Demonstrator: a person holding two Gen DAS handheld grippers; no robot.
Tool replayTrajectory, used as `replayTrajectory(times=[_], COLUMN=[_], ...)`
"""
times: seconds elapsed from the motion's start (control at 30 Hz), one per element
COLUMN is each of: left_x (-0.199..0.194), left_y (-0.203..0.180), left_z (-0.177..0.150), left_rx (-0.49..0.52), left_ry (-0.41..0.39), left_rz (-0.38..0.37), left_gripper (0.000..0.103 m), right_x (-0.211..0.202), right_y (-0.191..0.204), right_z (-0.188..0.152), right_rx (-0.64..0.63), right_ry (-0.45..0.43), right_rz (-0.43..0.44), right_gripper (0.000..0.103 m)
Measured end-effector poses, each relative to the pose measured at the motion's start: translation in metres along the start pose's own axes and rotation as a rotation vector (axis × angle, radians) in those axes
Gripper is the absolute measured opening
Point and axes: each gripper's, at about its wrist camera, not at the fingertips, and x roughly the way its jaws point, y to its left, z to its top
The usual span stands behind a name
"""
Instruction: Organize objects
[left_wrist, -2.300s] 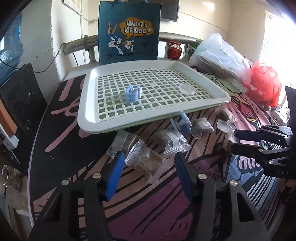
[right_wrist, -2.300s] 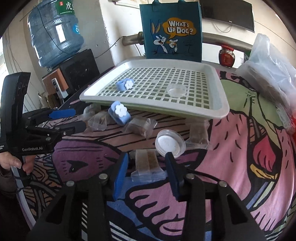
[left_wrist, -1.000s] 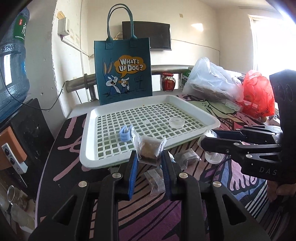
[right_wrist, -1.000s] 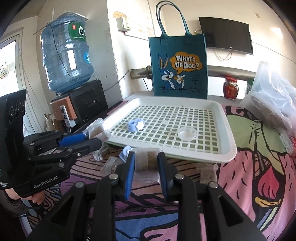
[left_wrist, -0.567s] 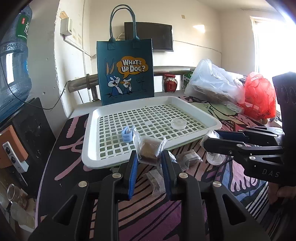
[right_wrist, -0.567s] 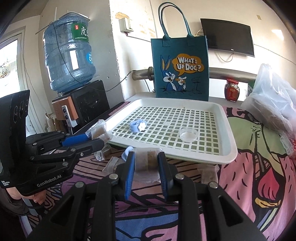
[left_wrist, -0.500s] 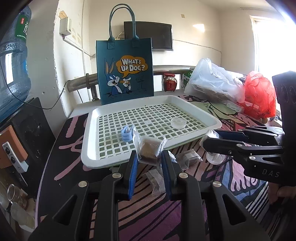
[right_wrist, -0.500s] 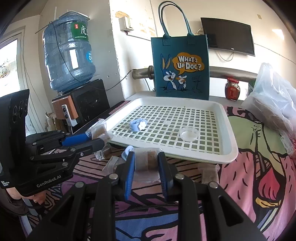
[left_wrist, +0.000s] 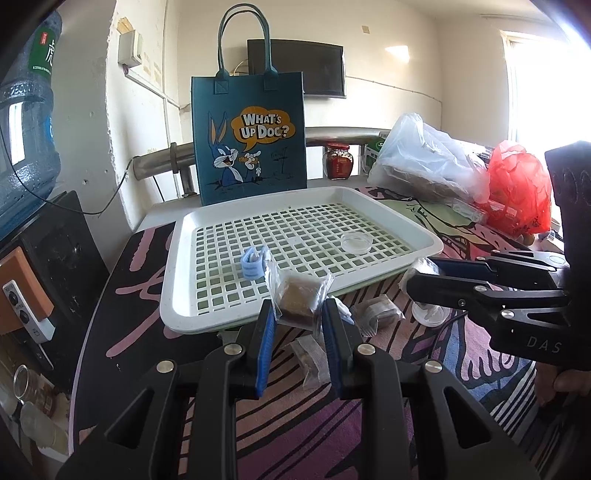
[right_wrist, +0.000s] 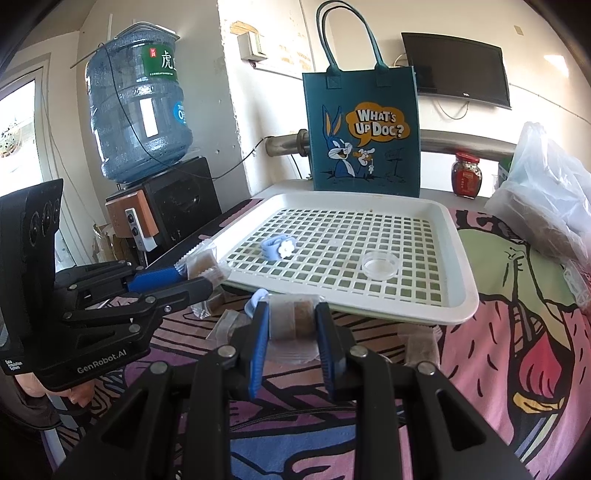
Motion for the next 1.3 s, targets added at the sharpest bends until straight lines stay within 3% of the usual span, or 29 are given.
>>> replayTrajectory(times=[1.3], left_x=[-0.0002], left_y=[0.0029], left_z=[0.0009], left_rx=[0.001], left_ry=[-0.001], left_rz=[0.012], left_gripper=[0.024], right_x=[-0.0007], right_y=[0.001], right_z=[-0.0005], right_rx=[-0.006], right_ry=[-0.006], right_rz=[0.001], right_gripper=[0.025])
